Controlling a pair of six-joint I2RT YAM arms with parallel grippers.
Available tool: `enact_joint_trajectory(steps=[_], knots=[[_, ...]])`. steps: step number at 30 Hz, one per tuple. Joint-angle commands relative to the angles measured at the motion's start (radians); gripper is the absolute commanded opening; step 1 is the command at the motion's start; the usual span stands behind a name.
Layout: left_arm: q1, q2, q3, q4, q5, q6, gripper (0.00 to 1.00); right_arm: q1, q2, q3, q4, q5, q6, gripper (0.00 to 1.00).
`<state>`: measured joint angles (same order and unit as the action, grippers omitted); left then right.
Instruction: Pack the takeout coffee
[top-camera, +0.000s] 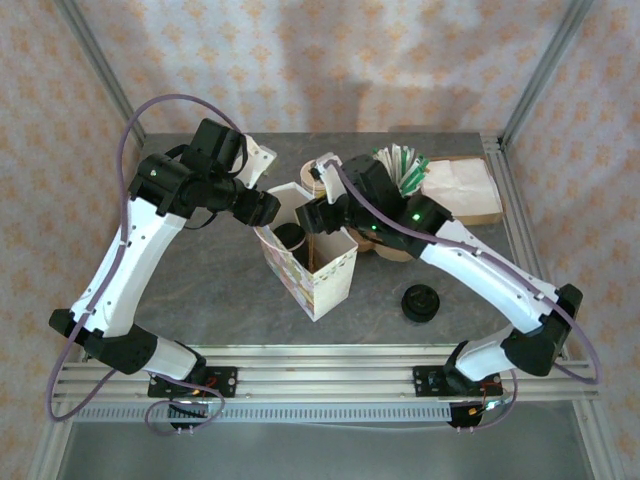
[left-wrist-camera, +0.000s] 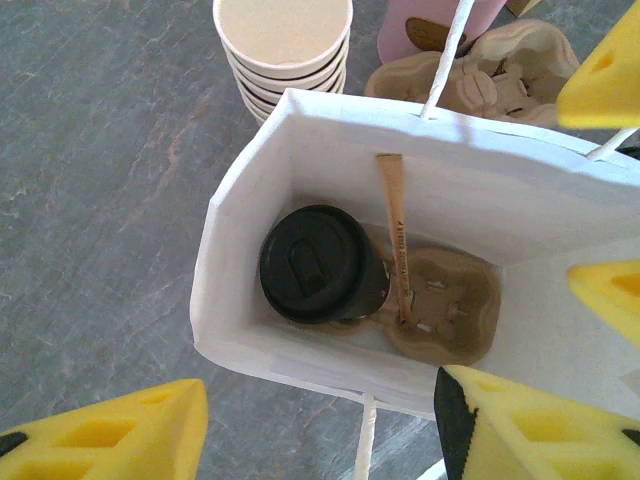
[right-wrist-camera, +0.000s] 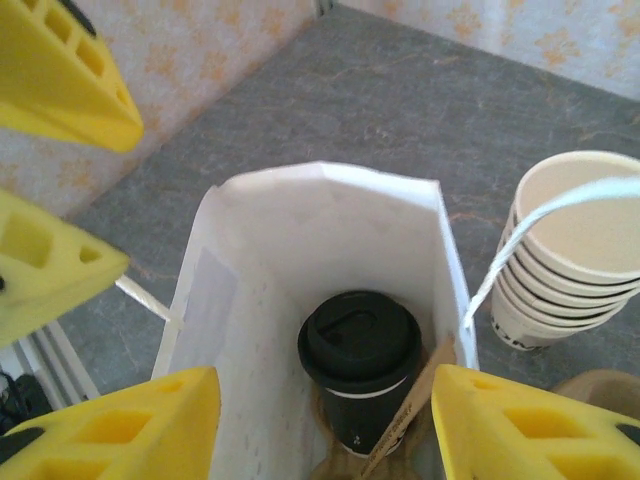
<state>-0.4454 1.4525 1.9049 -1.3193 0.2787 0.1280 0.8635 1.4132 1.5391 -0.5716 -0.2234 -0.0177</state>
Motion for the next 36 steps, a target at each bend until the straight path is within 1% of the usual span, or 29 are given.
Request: enact_joint_trajectory(steps=[1,3,6,9,10,11,12,13,14,15,17,18,20,22,23,25,29,32,36], knots=[[-0.003,-0.013,0.014,0.012,-0.022,-0.011,0.62,0.008,-0.104,0.063,0.032,0.079,0.029,0.57],[-0.004,-0.014,0.01,0.015,-0.018,-0.01,0.62,0.007,-0.153,0.073,0.056,0.127,0.041,0.56],[-0.004,-0.011,0.009,0.017,-0.016,-0.01,0.62,0.007,-0.246,0.065,0.109,0.255,0.053,0.49],[-0.004,-0.011,0.005,0.02,-0.016,-0.008,0.62,0.008,-0.341,0.03,0.162,0.43,0.036,0.41],[-0.004,-0.011,0.004,0.021,-0.015,-0.006,0.62,0.005,-0.362,0.024,0.162,0.505,0.023,0.39],[-0.003,-0.01,0.003,0.021,-0.014,-0.005,0.62,-0.003,-0.368,0.025,0.146,0.572,0.009,0.38],[-0.004,-0.011,0.001,0.022,-0.015,-0.005,0.62,-0.02,-0.366,0.03,0.12,0.61,-0.002,0.38],[-0.004,-0.012,0.0,0.025,-0.015,-0.005,0.62,-0.057,-0.354,0.038,0.081,0.628,-0.004,0.38],[-0.003,-0.013,-0.001,0.025,-0.013,-0.005,0.62,-0.116,-0.336,0.051,0.032,0.612,0.013,0.38],[-0.004,-0.013,-0.003,0.028,-0.013,-0.005,0.62,-0.18,-0.317,0.06,-0.011,0.565,0.044,0.37],[-0.004,-0.016,-0.004,0.029,-0.006,-0.005,0.62,-0.382,-0.275,0.062,-0.072,0.37,0.134,0.37],[-0.004,-0.016,-0.003,0.029,-0.004,-0.006,0.62,-0.465,-0.256,0.052,-0.073,0.292,0.16,0.37],[-0.003,-0.016,-0.004,0.031,0.003,-0.008,0.62,-0.619,-0.186,0.036,-0.075,0.174,0.193,0.37],[-0.004,-0.014,-0.004,0.028,0.005,-0.008,0.62,-0.754,-0.1,0.046,-0.09,0.081,0.226,0.37],[-0.004,-0.015,-0.004,0.026,0.004,-0.007,0.62,-0.807,-0.049,0.052,-0.096,0.016,0.234,0.36],[-0.003,-0.017,-0.006,0.024,0.006,-0.006,0.62,-0.878,0.044,0.068,-0.109,-0.04,0.241,0.35],[-0.004,-0.021,-0.016,0.026,0.017,-0.01,0.63,-0.958,0.217,0.097,-0.112,-0.09,0.231,0.35],[-0.004,-0.024,-0.03,0.028,0.027,-0.011,0.62,-0.98,0.343,0.144,-0.13,-0.07,0.202,0.35],[-0.004,-0.038,-0.055,0.035,0.018,-0.008,0.62,-0.983,0.508,0.248,-0.186,-0.019,0.154,0.34]])
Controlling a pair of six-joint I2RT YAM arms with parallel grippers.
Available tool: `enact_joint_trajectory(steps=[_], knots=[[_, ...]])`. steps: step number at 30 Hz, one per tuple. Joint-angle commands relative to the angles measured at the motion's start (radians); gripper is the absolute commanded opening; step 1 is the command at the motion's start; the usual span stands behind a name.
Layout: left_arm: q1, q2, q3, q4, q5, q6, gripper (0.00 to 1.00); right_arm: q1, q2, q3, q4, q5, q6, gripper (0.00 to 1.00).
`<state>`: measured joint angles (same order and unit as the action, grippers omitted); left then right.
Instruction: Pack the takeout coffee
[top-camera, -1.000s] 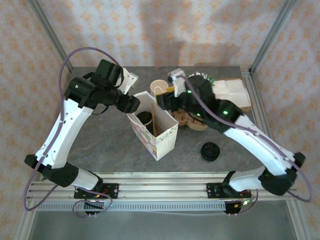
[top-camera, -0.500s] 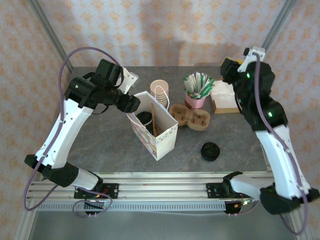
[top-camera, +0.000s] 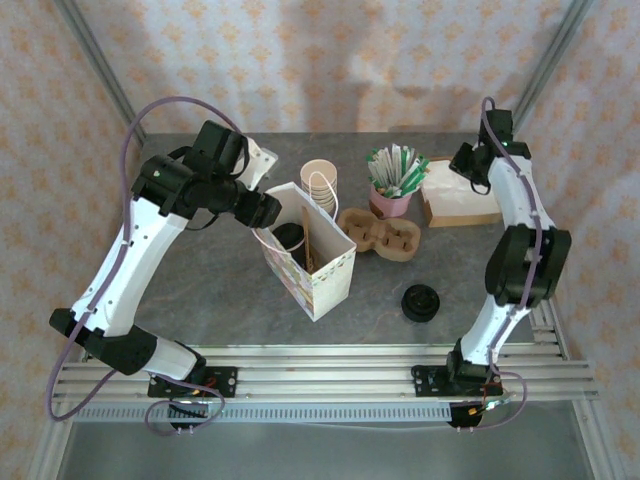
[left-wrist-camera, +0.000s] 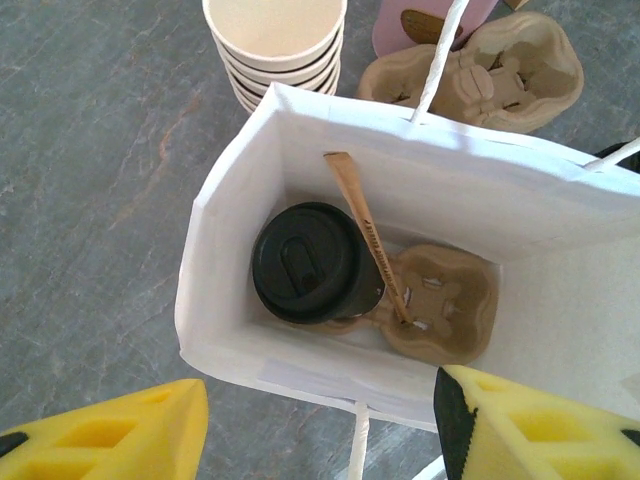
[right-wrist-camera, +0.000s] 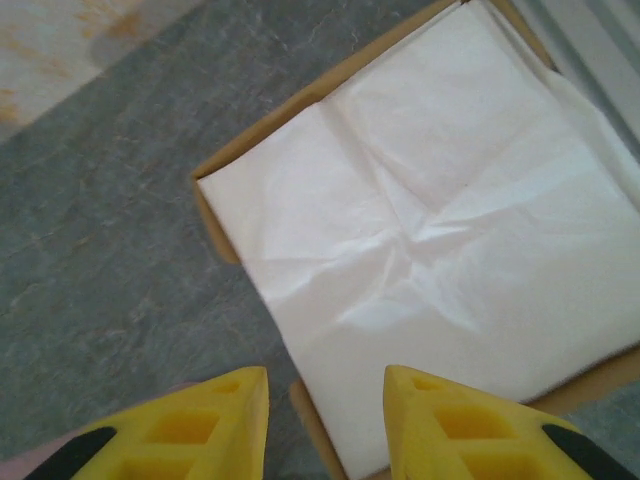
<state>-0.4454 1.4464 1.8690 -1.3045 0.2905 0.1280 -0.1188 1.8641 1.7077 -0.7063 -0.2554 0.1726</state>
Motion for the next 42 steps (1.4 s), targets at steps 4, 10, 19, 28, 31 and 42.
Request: enact_joint_trajectory(steps=[4,10,19,28,31,42], knots=[[-0.004,-0.038,-0.028,0.021,0.004,-0.006,0.62,-0.002,0.177,0.169,-0.084,0.069,-0.064,0.33],[-0.003,-0.03,-0.029,0.015,-0.011,0.002,0.62,-0.012,0.3,0.26,-0.131,0.143,-0.07,0.34],[-0.003,-0.032,-0.022,0.024,-0.009,0.001,0.62,-0.021,0.389,0.281,-0.138,0.151,-0.067,0.32],[-0.004,-0.027,-0.019,0.022,-0.012,0.004,0.62,-0.022,0.425,0.266,-0.126,0.144,-0.053,0.23],[-0.003,-0.03,-0.018,0.025,-0.012,0.003,0.62,-0.022,0.428,0.261,-0.122,0.15,-0.057,0.21],[-0.003,-0.065,-0.036,0.065,-0.009,-0.019,0.63,-0.022,0.378,0.208,-0.084,0.145,-0.052,0.0]])
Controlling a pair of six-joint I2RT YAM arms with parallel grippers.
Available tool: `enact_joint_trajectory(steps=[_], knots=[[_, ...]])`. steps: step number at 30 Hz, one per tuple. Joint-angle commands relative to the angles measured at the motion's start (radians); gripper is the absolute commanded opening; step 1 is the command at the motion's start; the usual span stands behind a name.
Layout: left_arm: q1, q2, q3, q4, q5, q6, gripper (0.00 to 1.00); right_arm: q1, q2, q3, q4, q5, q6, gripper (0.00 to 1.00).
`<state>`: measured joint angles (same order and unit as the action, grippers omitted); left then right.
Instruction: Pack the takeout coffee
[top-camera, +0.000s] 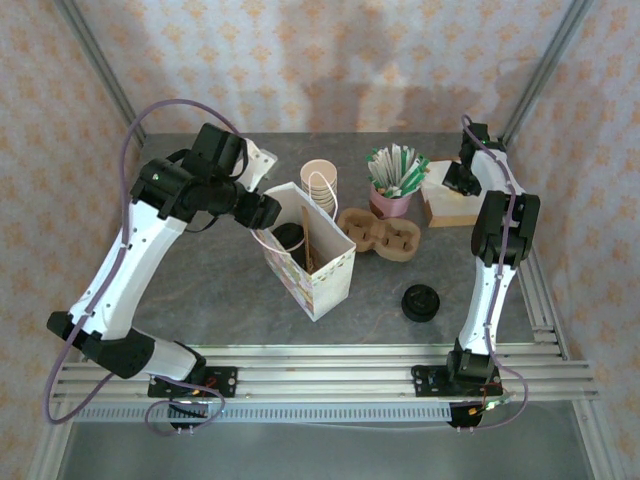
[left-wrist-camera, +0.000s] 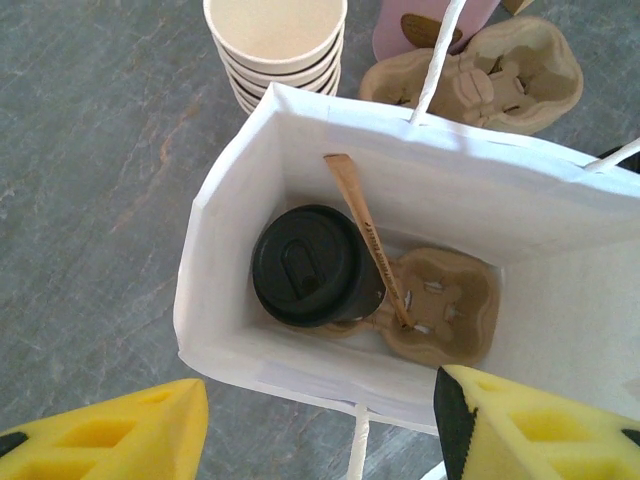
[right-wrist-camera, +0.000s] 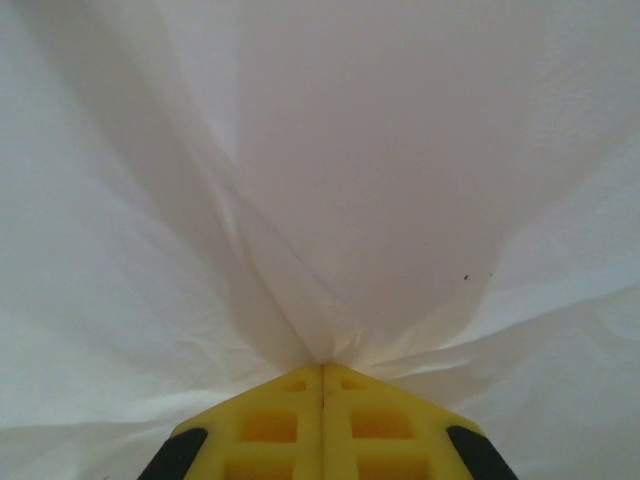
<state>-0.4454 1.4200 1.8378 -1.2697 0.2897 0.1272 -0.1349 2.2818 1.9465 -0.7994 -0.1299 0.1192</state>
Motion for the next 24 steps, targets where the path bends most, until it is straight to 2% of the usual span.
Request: enact_joint_trajectory(steps=[1,9,19,24], knots=[[-0.004,-0.044,-0.005,0.035,-0.009,-0.02,0.63,-0.006,-0.054,-0.04,0.017,0.019,0.003,0.0],[-0.004,-0.091,-0.041,0.08,-0.032,-0.046,0.63,-0.007,-0.192,-0.112,0.076,-0.039,0.036,0.0],[-0.002,-0.121,-0.069,0.116,-0.085,-0.073,0.64,-0.006,-0.332,-0.175,0.106,-0.051,0.054,0.0],[0.013,-0.126,-0.076,0.138,-0.086,-0.09,0.64,-0.006,-0.473,-0.221,0.121,-0.071,0.073,0.0]])
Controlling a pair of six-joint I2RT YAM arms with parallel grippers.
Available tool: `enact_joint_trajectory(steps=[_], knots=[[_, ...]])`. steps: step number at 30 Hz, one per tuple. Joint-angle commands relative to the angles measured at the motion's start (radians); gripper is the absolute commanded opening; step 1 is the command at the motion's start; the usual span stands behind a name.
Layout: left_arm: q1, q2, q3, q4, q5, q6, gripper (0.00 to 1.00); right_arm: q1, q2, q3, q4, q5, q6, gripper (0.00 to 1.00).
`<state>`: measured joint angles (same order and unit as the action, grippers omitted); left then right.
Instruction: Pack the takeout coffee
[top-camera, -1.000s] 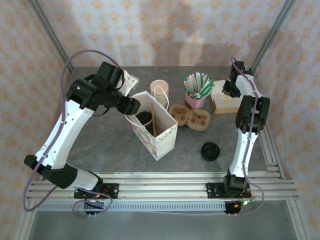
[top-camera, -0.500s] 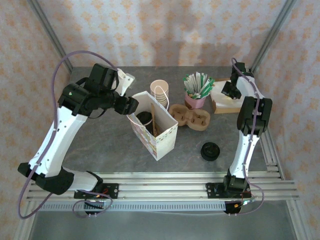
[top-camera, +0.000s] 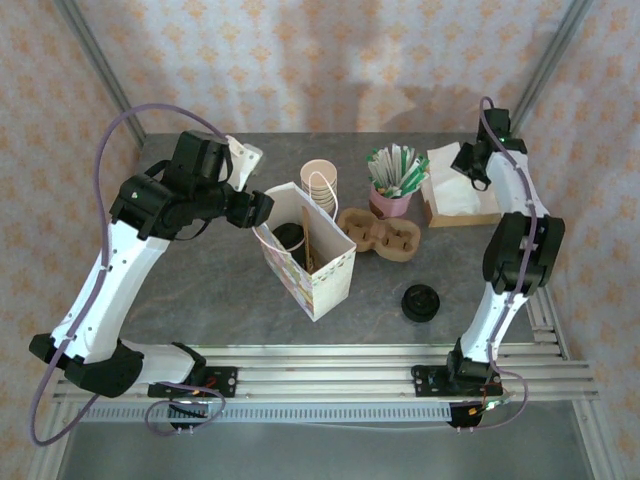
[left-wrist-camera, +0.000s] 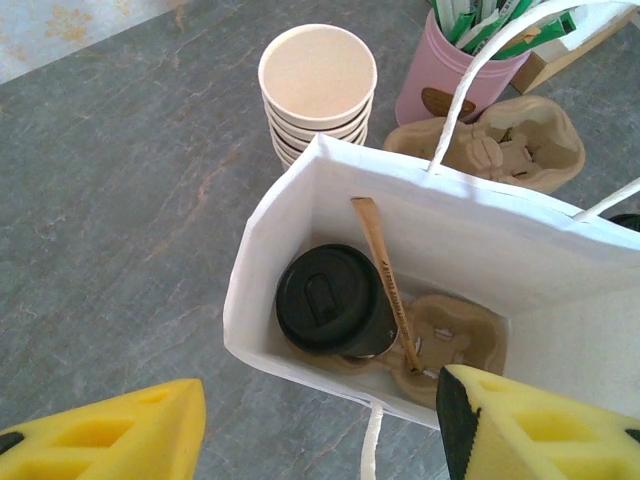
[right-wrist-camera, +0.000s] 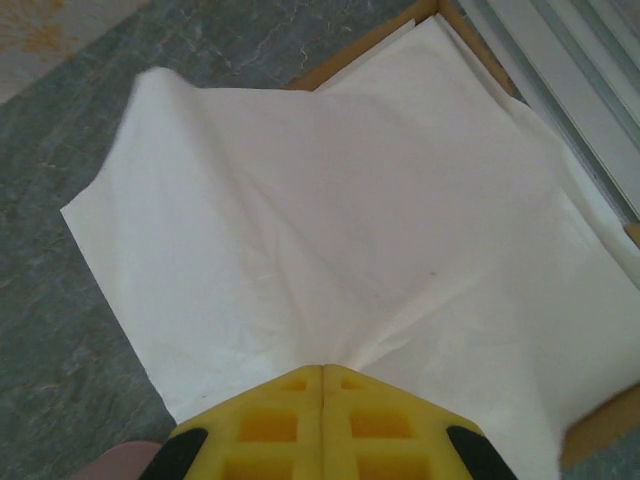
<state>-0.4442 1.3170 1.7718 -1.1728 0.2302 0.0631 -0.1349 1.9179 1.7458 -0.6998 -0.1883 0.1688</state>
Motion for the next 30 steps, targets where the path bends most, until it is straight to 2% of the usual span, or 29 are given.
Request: enact_joint_trajectory(steps=[1,9,15,20,25,30], knots=[[0.017,-0.027,-0.012,0.05,-0.024,-0.032,0.64,-0.006,-0.14,-0.031,0.027,-0.02,0.028,0.0],[0.077,-0.051,-0.052,0.112,0.063,-0.068,0.64,-0.005,-0.371,-0.099,0.042,-0.072,0.047,0.0],[0.083,-0.046,-0.051,0.102,0.08,-0.074,0.63,-0.006,-0.394,-0.124,0.056,-0.11,0.07,0.0],[0.085,-0.052,-0.042,0.098,0.089,-0.073,0.64,-0.004,-0.403,-0.111,0.067,-0.194,0.109,0.0],[0.096,-0.052,-0.04,0.101,0.087,-0.087,0.63,0.045,-0.475,-0.063,0.053,-0.2,0.119,0.0],[0.156,-0.08,-0.087,0.197,0.143,-0.181,0.62,0.121,-0.554,0.025,0.013,-0.22,0.135,0.0]])
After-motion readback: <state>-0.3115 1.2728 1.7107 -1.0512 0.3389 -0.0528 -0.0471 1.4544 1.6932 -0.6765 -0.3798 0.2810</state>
